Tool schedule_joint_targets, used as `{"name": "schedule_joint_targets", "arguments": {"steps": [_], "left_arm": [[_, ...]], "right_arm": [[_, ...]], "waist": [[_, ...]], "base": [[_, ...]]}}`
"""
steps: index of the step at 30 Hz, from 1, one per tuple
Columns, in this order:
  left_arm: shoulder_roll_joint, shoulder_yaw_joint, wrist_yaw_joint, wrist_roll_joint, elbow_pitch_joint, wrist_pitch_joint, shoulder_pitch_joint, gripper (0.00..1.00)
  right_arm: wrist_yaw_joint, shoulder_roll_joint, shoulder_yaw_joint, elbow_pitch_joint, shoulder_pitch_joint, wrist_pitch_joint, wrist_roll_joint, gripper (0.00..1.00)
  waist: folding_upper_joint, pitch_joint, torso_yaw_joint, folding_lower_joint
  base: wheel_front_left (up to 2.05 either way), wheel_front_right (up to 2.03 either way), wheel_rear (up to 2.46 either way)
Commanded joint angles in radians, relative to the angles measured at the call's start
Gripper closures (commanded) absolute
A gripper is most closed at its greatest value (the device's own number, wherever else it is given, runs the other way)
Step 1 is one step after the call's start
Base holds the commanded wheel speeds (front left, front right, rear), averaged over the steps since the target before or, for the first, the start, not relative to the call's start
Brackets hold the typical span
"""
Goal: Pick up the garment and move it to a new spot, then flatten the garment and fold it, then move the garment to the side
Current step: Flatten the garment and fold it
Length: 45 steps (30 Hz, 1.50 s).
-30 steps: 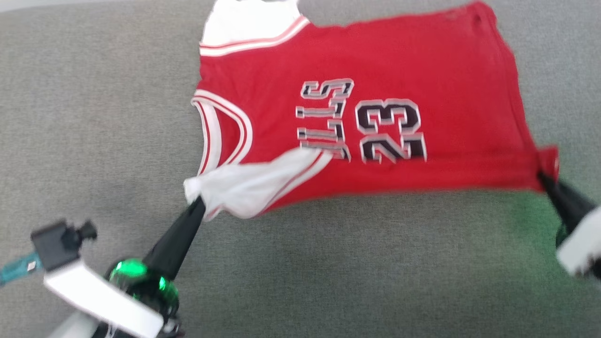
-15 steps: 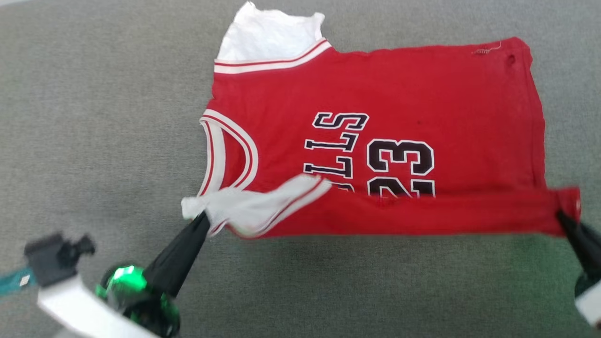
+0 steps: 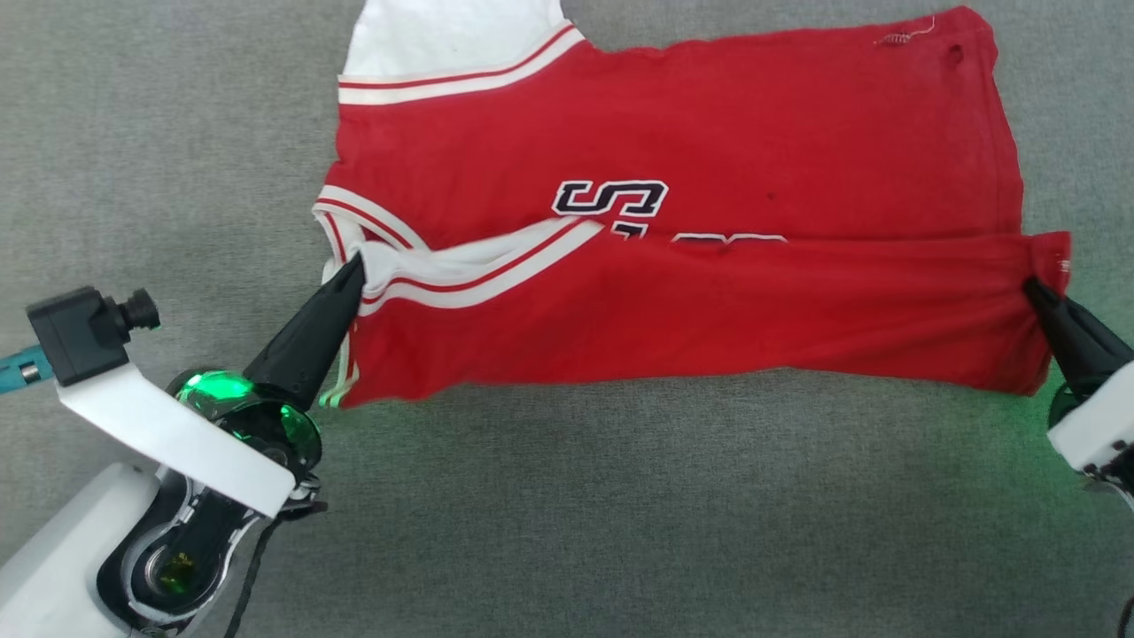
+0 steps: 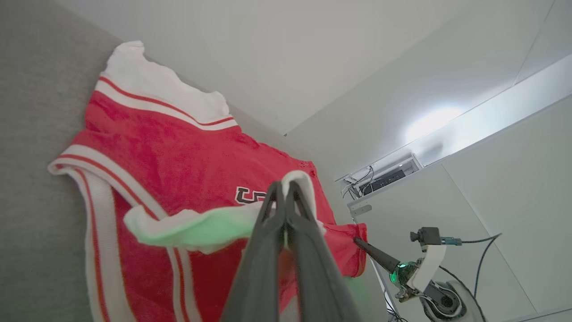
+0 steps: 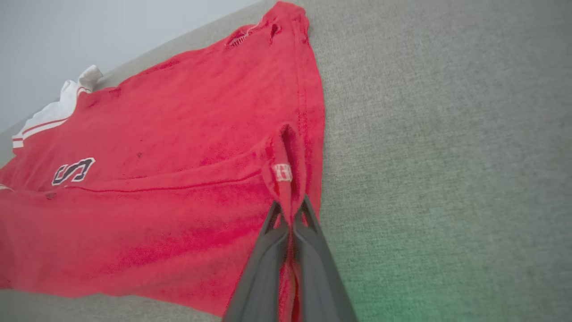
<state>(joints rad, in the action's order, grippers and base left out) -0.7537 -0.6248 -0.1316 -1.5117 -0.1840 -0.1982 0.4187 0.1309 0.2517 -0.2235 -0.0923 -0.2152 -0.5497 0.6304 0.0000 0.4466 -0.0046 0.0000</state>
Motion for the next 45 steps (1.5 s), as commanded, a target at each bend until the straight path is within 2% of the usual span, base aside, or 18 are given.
{"name": "schedule_joint_targets", "arguments": {"steps": [1,11,21,22,23,24,25,26,32,37,43,45], "left_arm": [[0.006,-0.012,0.002,-0.004,0.048,-0.013,0.011,1.00],[0.019,-0.038,0.002,0.010,0.249,-0.050,0.034,1.00],[0.046,-0.108,0.002,0.086,0.402,-0.065,0.098,1.00],[0.046,-0.118,0.002,0.093,0.412,-0.066,0.105,0.94],[0.045,-0.128,0.003,0.102,0.420,-0.066,0.110,0.77],[0.042,-0.136,0.003,0.113,0.428,-0.067,0.116,0.59],[0.038,-0.143,0.003,0.129,0.435,-0.067,0.123,0.16],[0.032,-0.150,0.003,0.142,0.438,-0.067,0.130,0.00],[-0.047,-0.193,0.002,0.307,0.427,-0.068,0.191,0.00],[-0.144,-0.231,0.002,0.360,0.374,-0.052,0.242,0.00],[-0.242,-0.338,0.002,0.280,0.256,0.212,0.275,0.00],[-0.258,-0.359,0.002,0.214,0.229,0.302,0.276,0.00]], "right_arm": [[0.000,0.004,0.014,0.036,-0.023,0.025,-0.010,1.00],[0.000,0.023,0.077,0.149,-0.073,0.107,-0.012,1.00],[-0.001,0.034,0.120,0.228,-0.094,0.160,-0.019,1.00],[-0.001,0.035,0.125,0.233,-0.095,0.162,-0.018,1.00],[-0.001,0.036,0.130,0.239,-0.096,0.167,-0.016,0.95],[-0.001,0.039,0.136,0.242,-0.097,0.174,-0.017,0.66],[-0.001,0.041,0.141,0.245,-0.098,0.183,-0.020,0.24],[-0.001,0.040,0.140,0.246,-0.098,0.195,-0.024,0.00],[0.000,0.044,0.139,0.201,-0.076,0.236,-0.042,0.00],[0.000,0.047,0.128,0.136,-0.057,0.243,-0.058,0.00],[0.000,0.029,0.120,0.077,-0.040,0.224,-0.071,0.00],[0.000,0.023,0.120,0.067,-0.037,0.218,-0.074,0.00]], "waist": [[0.0000,0.011,-0.008,0.0000],[0.0000,0.030,-0.011,0.0000],[0.0000,0.028,-0.006,0.0000],[0.0000,0.026,-0.007,0.0000],[0.0000,0.022,-0.008,0.0000],[0.0000,0.019,-0.008,0.0000],[0.0000,0.014,-0.009,0.0000],[0.0000,0.009,-0.010,0.0000],[0.0000,-0.029,-0.010,0.0000],[0.0000,-0.055,-0.011,0.0000],[0.0000,-0.072,-0.020,0.0000],[0.0000,-0.073,-0.026,0.0000]], "base": [[0.00,0.00,0.00],[0.00,0.00,0.00],[0.00,0.00,0.00],[0.00,0.00,0.00],[0.00,0.00,0.00],[0.00,0.00,0.00],[0.00,0.00,0.00],[0.00,0.00,0.00],[0.00,0.00,0.00],[0.00,0.00,0.00],[0.00,0.00,0.00],[0.00,0.00,0.00]]}}
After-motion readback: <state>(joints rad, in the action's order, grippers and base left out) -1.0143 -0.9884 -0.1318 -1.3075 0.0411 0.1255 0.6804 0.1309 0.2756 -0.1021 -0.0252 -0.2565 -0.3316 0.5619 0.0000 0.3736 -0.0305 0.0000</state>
